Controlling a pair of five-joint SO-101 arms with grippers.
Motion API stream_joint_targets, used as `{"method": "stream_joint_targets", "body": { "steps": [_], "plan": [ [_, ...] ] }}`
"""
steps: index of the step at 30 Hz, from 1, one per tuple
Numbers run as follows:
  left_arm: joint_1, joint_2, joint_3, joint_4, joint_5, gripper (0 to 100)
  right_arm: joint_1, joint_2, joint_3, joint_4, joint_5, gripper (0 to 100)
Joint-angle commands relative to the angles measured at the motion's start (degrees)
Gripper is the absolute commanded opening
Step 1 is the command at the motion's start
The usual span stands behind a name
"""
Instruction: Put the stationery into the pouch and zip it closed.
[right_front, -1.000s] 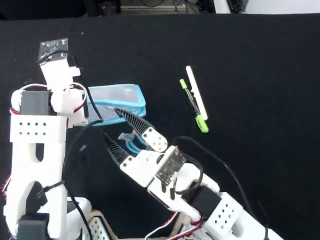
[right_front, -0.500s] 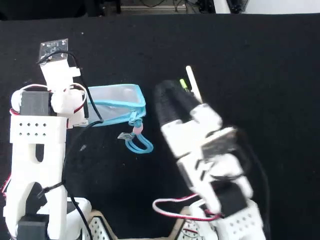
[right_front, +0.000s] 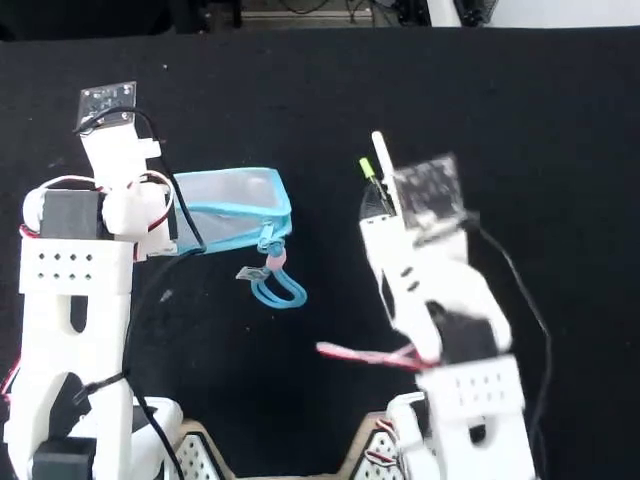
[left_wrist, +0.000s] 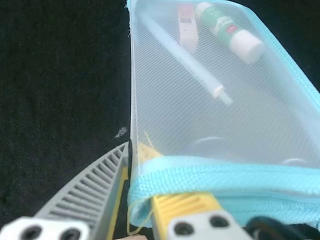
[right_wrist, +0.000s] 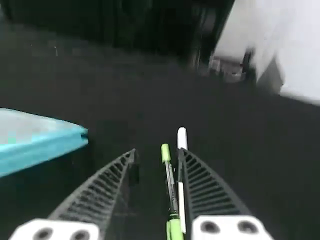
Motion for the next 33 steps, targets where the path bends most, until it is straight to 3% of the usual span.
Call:
{"method": "stream_joint_targets", "body": {
  "steps": [1, 14, 21, 33],
  "plan": [
    [-0.04, 0.44, 1.54, -0.79, -0.53, 3, 0.88, 16.84, -1.63, -6.77, -0.09, 12.0],
    [-0.04, 0.44, 1.98, -0.97, -0.53, 3, 8.44, 62.02, -27.21, -7.65, 0.26, 12.0],
    [-0.04, 0.44, 1.98, -0.88, -0.53, 3, 7.82, 72.13, -38.99, 1.76, 0.35, 12.3],
    [-0.04, 0.44, 2.07, -0.7, -0.53, 3, 7.82, 83.03, -47.69, 2.64, 2.29, 12.3]
  ]
}}
